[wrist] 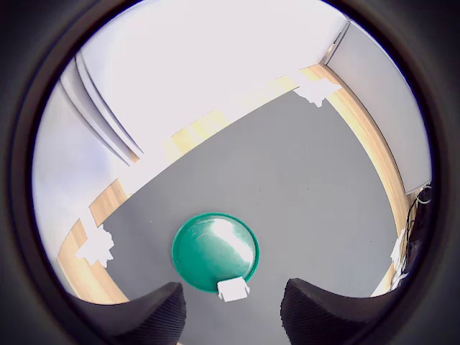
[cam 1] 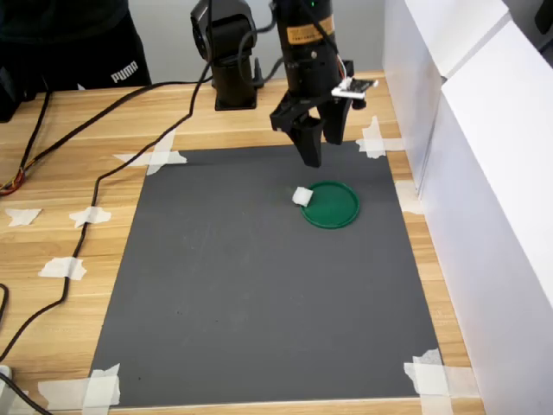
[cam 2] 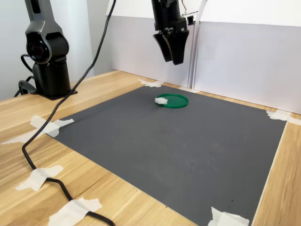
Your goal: Grasp a white terminal and put it on the green lid.
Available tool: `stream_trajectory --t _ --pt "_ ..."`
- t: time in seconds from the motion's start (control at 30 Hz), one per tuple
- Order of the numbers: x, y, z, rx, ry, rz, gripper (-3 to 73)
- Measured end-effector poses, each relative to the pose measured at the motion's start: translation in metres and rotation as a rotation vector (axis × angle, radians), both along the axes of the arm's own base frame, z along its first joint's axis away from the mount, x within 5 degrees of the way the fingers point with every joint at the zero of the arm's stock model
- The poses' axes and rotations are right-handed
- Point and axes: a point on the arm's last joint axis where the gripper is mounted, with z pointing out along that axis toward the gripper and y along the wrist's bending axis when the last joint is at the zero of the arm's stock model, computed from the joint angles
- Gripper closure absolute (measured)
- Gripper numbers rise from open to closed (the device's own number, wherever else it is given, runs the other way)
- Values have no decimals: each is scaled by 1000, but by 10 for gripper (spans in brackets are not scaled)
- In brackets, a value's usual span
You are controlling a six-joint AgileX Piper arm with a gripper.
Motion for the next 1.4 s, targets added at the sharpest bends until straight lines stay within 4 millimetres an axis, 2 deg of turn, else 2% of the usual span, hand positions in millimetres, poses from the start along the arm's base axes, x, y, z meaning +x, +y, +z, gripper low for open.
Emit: stream_trajectory --t 0.17,0.27,0.47,0.53,0.63,0.8,0.97,1.17,1.4 --pt "-8 -4 -1 -30 83 -25 209" --pt "-12 -6 3 -29 84 -28 284" --pt "-28 -17 30 20 5 -39 519" --pt "-35 -27 41 53 -30 -68 604" --pt "-45 -50 53 86 -95 -139 683" --pt "-71 -94 65 129 -277 -291 708" --pt "-96 -123 63 218 -506 -478 711" --pt "-124 -135 46 427 -691 -677 711" --pt "-152 -135 11 475 -661 -728 711"
